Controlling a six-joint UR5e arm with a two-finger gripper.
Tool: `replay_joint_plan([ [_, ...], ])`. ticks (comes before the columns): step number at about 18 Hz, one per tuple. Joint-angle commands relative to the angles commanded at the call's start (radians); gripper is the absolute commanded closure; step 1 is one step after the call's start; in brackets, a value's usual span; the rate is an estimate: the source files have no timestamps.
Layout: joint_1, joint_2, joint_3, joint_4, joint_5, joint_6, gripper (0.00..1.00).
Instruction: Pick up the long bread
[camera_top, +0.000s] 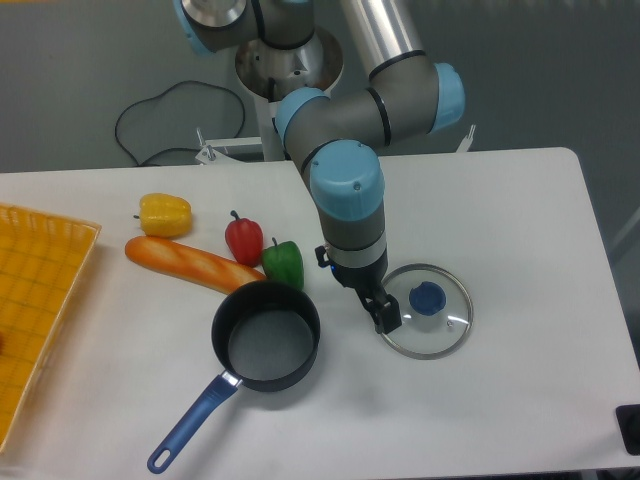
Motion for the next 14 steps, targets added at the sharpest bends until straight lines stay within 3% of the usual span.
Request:
replay_joint_plan([
  [10, 0.006, 0.017, -0.07, 0.025, -0.005, -0.025, 0.0],
  [14, 0.005, 0.031, -0.081, 0.023, -0.005, -0.109, 0.0],
])
